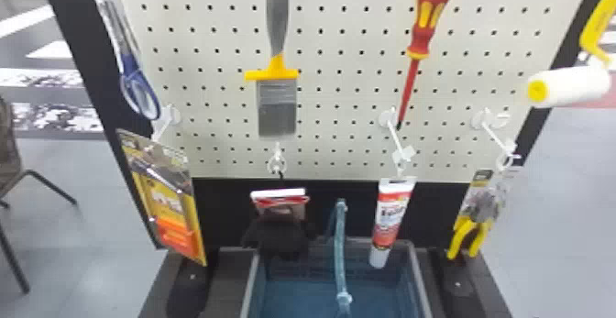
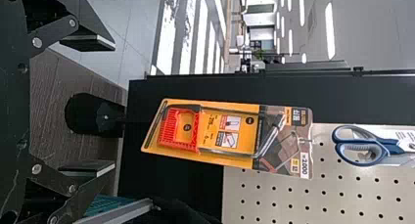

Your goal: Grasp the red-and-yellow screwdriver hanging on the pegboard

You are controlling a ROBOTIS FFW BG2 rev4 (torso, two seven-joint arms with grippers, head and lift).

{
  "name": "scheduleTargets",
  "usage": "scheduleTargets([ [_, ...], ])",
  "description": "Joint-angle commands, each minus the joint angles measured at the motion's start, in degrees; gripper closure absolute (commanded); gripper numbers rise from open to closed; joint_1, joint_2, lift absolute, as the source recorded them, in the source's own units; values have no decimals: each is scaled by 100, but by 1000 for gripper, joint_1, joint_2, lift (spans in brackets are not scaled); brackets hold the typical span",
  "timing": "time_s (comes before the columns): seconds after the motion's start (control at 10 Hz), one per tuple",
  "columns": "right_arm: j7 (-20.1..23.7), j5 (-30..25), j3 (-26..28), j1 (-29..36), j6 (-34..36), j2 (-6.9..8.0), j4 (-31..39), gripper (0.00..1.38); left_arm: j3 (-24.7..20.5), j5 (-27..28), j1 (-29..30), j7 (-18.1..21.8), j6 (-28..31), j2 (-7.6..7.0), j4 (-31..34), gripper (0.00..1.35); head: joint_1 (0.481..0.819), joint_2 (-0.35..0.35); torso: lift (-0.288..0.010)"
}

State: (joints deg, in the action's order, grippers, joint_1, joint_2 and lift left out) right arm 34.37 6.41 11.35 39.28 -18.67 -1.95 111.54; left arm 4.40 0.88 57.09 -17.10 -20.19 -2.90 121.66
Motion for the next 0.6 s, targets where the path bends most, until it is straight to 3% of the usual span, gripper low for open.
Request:
scheduleTargets([
  [0.0,17,71,-19,-98,-234,-7,-192,88,8,-1,-9,-4,7,0,-8,414,549,0,-100],
  [0.5,246,476,-467,-615,-884,-139,-754,64,-1,17,-46,-4,7,9,-22,414,549,0,-100],
])
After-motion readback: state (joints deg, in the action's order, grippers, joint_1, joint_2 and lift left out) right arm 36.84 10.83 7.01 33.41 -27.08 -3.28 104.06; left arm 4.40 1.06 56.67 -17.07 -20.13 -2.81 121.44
